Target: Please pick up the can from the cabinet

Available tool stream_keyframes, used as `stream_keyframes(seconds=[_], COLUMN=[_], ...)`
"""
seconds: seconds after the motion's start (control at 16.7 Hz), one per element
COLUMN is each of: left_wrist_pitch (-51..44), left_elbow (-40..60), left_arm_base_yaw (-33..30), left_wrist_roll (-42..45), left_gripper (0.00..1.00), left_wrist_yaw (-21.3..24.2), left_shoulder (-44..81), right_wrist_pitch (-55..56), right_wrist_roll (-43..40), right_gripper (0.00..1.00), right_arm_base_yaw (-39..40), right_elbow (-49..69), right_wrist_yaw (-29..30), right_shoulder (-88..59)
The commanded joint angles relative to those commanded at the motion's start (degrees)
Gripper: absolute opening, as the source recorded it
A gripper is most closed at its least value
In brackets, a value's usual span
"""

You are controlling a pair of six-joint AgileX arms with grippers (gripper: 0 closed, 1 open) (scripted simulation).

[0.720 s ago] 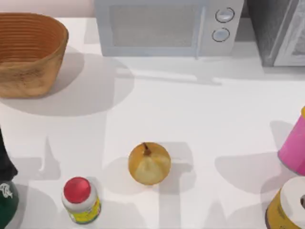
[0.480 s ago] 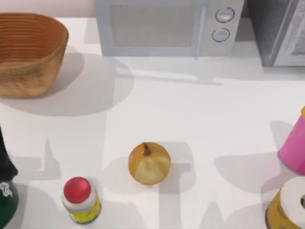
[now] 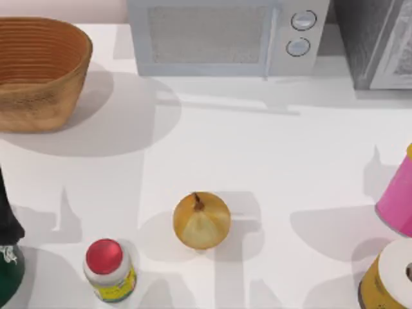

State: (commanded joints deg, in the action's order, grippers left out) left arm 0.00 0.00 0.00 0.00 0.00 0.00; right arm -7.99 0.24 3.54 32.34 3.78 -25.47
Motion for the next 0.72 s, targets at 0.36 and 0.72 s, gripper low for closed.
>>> stream_keyframes(seconds=[0.36, 0.72], left_wrist_pitch=[0.00, 0.00], left_elbow=[0.00, 0.00], left_arm_base_yaw=[0.00, 0.00], left_wrist_roll=[0.00, 0.00], left_gripper=[1.00, 1.00], left_wrist_yaw=[0.00, 0.00], left_shoulder=[0.00, 0.00], right_wrist_pitch=[-7.54, -13.52], right_wrist_roll=[0.30, 0.56], right_gripper=[1.00, 1.00], right_arm_base_yaw=[3.35, 5.98], right_elbow=[32.66, 57.48], right_wrist_yaw=[3.48, 6.34], right_shoulder=[-23.84, -42.90])
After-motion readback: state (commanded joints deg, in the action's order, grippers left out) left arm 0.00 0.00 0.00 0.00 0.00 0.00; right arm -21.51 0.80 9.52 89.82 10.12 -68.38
